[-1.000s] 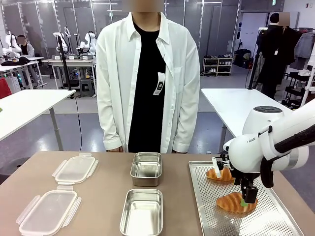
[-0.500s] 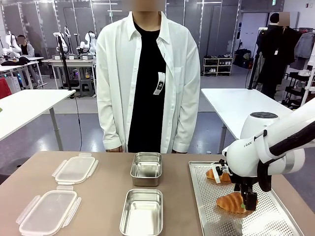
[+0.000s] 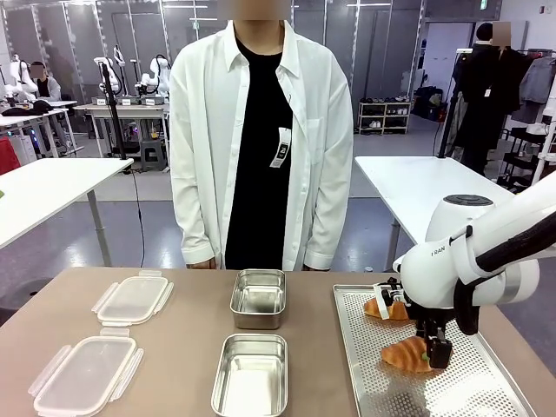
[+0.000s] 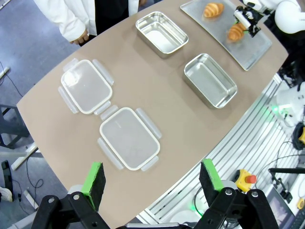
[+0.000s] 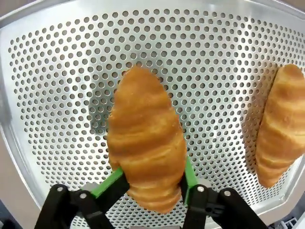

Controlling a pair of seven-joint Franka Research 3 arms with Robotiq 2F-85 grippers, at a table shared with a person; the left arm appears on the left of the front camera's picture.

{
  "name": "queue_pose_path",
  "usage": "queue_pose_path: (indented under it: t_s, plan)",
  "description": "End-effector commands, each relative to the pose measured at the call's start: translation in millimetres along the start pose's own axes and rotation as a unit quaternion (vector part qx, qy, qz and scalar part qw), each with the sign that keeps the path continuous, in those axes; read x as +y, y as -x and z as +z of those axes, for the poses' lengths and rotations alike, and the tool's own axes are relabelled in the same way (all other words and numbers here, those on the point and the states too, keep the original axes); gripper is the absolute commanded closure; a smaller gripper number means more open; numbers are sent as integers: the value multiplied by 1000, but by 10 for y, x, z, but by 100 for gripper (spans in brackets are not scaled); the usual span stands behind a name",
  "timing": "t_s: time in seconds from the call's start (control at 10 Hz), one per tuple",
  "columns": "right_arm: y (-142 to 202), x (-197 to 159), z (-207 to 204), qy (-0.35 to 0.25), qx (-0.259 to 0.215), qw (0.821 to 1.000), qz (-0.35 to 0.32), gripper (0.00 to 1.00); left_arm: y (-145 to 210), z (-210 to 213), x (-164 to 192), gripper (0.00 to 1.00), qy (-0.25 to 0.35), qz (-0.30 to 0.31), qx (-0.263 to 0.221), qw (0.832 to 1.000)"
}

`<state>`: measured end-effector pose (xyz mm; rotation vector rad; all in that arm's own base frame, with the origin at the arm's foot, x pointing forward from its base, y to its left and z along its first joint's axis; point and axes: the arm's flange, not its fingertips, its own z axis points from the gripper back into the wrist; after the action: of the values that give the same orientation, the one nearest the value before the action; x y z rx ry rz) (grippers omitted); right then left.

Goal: Place the bread into the airtight container.
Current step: Pick up a Butter Roll and place it into an empty Airtight Container.

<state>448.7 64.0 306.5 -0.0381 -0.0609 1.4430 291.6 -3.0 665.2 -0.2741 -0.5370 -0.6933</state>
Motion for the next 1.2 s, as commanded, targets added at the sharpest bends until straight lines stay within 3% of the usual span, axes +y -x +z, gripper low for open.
queue_pose_path:
  t_s: [0.0, 0.7, 1.1]
  plan:
    - [-45, -31, 166, 1, -7, 1000, -20, 72, -2, 7, 6, 0, 3, -9, 0, 1000]
    - [-419, 29, 1277, -3, -29, 998, -47, 74, -2, 7, 6, 0, 3, -9, 0, 1000]
    - [-1361, 462, 1562, -32, -45, 993, -100, 74, -2, 7, 6, 0, 3, -9, 0, 1000]
